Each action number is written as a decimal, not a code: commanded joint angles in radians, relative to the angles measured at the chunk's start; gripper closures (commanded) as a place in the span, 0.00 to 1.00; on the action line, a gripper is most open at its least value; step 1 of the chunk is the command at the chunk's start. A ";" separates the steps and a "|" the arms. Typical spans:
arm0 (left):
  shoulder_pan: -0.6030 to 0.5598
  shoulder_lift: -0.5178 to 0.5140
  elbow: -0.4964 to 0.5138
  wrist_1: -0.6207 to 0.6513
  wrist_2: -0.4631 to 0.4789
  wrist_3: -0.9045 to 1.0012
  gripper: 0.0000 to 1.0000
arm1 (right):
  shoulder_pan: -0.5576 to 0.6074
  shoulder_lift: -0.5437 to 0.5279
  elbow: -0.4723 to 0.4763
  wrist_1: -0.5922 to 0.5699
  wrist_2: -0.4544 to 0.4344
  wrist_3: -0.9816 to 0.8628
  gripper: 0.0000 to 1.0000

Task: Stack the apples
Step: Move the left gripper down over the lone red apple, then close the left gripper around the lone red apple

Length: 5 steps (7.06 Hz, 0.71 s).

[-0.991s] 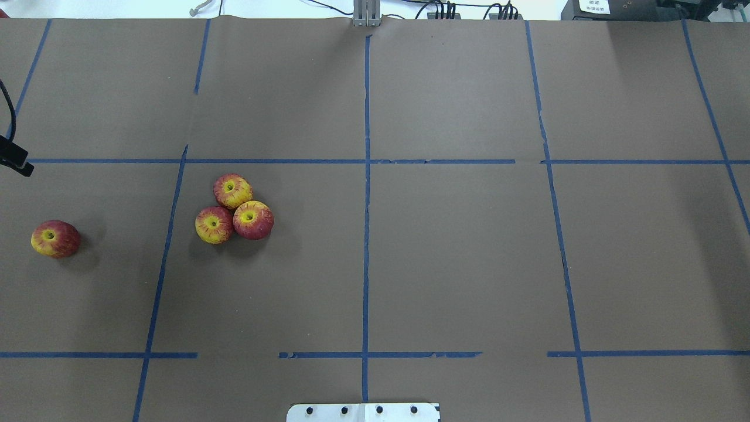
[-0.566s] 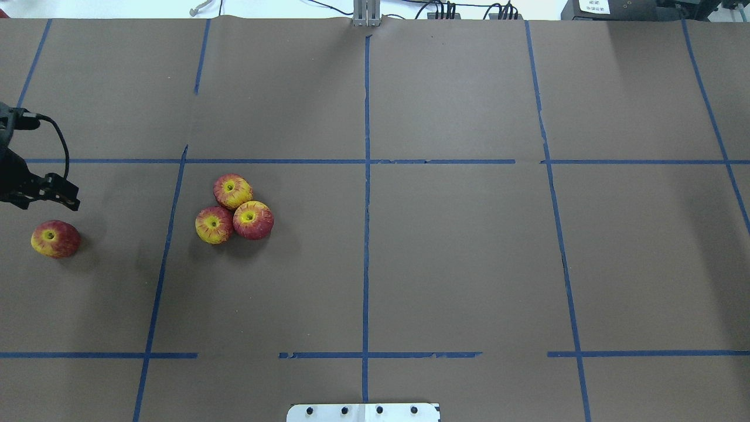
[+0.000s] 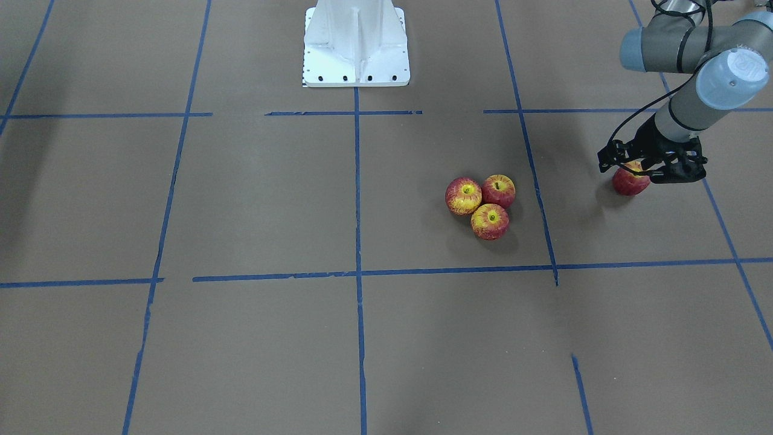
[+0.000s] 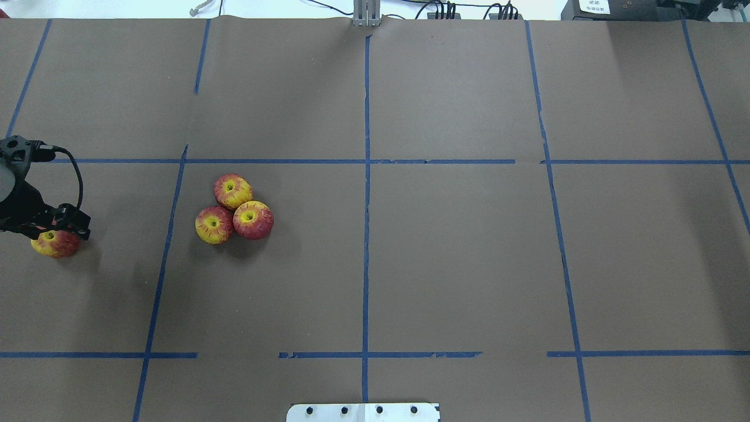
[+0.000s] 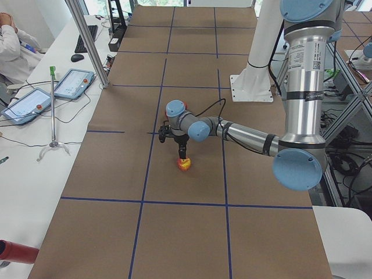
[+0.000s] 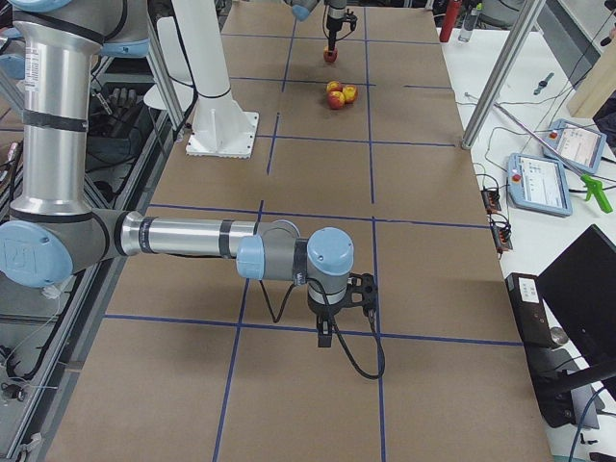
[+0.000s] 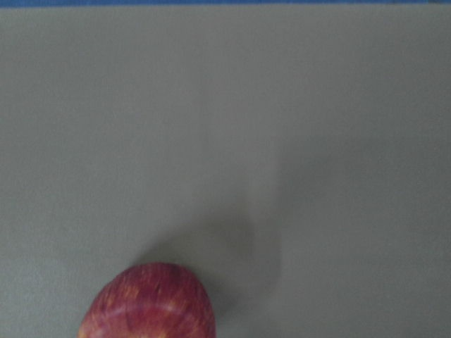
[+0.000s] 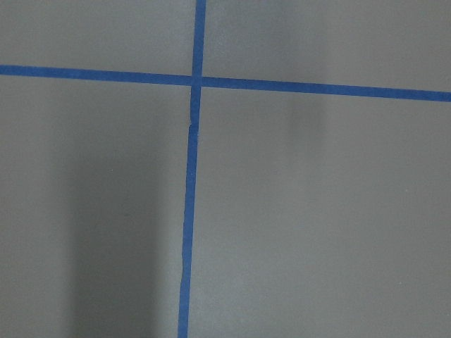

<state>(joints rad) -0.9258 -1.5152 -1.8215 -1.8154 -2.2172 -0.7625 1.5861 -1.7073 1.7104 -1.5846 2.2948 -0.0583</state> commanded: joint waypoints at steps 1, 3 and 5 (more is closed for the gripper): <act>0.001 0.033 -0.006 -0.007 0.013 0.003 0.04 | 0.000 0.000 0.000 0.000 0.000 0.000 0.00; 0.001 0.035 0.004 -0.008 0.018 0.006 0.03 | 0.000 0.000 0.000 0.000 0.000 0.000 0.00; 0.002 0.035 0.039 -0.042 0.018 0.046 0.01 | 0.000 0.000 0.000 0.000 0.000 0.000 0.00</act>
<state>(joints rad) -0.9245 -1.4806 -1.8018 -1.8402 -2.2001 -0.7358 1.5862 -1.7073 1.7104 -1.5846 2.2948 -0.0583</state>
